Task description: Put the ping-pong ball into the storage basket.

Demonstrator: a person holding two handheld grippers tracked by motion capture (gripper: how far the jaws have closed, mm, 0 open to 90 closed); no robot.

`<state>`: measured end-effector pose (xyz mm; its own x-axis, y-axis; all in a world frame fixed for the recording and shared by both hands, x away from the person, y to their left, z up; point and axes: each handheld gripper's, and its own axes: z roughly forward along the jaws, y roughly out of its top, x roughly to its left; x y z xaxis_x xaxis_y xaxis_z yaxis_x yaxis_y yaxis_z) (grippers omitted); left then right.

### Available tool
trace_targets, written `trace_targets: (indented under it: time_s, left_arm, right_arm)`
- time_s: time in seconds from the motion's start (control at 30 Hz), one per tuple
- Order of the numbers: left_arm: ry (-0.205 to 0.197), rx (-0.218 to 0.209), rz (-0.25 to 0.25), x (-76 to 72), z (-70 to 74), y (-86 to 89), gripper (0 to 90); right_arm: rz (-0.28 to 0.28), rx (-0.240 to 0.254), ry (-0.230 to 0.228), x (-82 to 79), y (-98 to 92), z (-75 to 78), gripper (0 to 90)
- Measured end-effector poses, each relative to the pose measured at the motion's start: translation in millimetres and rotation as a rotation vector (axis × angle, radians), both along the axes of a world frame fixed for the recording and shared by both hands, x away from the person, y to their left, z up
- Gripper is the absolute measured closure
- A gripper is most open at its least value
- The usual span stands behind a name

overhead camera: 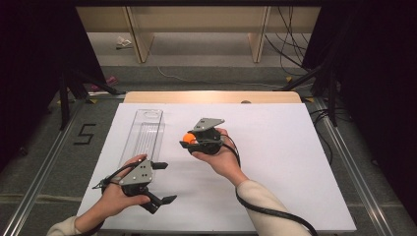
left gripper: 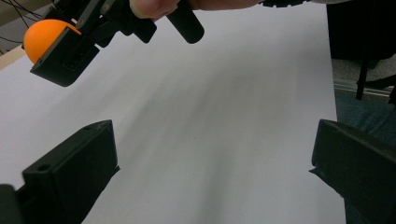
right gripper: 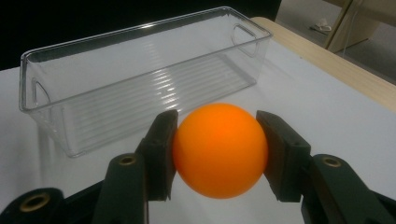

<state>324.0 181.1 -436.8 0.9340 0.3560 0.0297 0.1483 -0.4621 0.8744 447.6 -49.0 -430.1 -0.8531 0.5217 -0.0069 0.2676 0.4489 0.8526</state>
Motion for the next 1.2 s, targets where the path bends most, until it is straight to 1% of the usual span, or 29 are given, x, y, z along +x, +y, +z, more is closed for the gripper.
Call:
trace_targets:
  time_s: [0.63, 0.73, 1.2]
  left_arm:
    - [-0.001, -0.002, -0.001, -0.1, 0.2, 0.5, 0.0]
    - [0.000, -0.001, 0.001, -0.2, 0.1, 0.3, 0.0]
    - [-0.003, 0.000, 0.000, -0.3, 0.0, 0.3, 0.0]
  right_arm:
    - [0.006, 0.006, 0.000, 3.4, 6.5, 1.9, 51.6]
    - [0.009, 0.010, -0.007, 4.1, 7.4, 2.9, 51.7]
    - [0.008, 0.019, -0.010, 6.6, 10.3, 5.8, 51.6]
